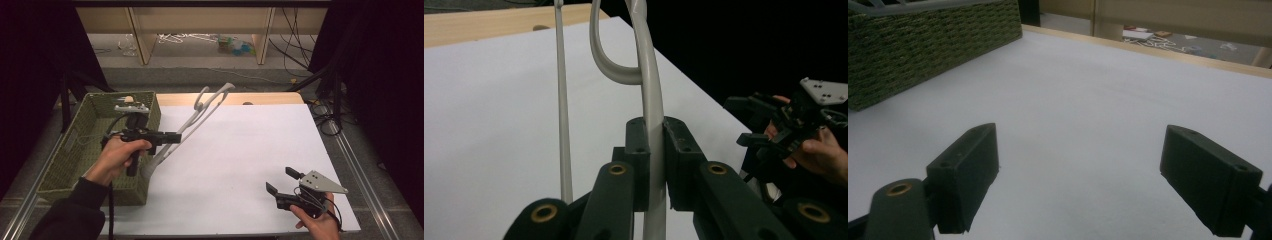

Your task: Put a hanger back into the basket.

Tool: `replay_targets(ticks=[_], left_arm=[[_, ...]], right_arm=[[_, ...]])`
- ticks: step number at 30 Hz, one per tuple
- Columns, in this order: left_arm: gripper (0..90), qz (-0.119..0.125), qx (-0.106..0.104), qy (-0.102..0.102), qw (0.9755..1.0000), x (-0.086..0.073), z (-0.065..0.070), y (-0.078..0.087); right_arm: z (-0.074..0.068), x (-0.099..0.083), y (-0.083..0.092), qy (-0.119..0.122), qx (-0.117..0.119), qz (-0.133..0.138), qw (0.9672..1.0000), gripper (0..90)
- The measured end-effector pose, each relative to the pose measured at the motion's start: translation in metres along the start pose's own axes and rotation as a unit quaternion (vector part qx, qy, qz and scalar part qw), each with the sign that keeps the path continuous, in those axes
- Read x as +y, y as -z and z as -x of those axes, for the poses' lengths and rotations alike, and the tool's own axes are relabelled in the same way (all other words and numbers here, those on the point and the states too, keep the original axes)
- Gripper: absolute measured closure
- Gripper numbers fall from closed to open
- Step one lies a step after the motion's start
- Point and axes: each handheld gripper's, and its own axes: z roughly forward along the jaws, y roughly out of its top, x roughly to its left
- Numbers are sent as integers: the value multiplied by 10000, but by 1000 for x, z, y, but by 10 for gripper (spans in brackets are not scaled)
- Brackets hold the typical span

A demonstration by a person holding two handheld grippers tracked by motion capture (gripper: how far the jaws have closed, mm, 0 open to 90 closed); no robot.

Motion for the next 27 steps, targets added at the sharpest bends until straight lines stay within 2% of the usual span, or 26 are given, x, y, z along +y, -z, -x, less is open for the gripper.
replay_targets(ticks=[4,5,7,9,10,13,14,15,16,17,23,27], left_arm=[[817,114,134,-5,9998,3,-2,20],[817,126,152,-58,9998,4,-3,26],[817,179,185,-20,9997,5,-4,30],[817,304,207,-18,9993,6,-7,47],[817,304,207,-18,9993,6,-7,47],[817,372,359,27,9987,4,-12,66],[817,372,359,27,9987,4,-12,66],[817,433,424,64,9981,3,-15,76],[816,433,424,64,9981,3,-15,76],[817,471,426,73,9980,1,-19,84],[816,504,631,61,9967,-3,-28,105],[817,553,704,175,9958,-11,-35,116]], right_arm=[[1,0,1,48,2,-75,10000,166],[1,0,0,45,0,-71,10000,166],[0,0,0,48,2,-70,10000,166],[1,0,0,43,-8,-74,10000,162],[1,0,0,43,-8,-74,10000,162],[1,0,0,47,-32,-96,9999,161],[1,0,0,47,-32,-96,9999,161],[1,0,0,47,-41,-97,9999,161],[1,0,0,47,-41,-97,9999,161],[0,-1,-2,-2,33,35,10000,160],[0,-1,-3,-5,27,46,10000,159],[0,-1,-2,-8,-4,-18,10000,158]])
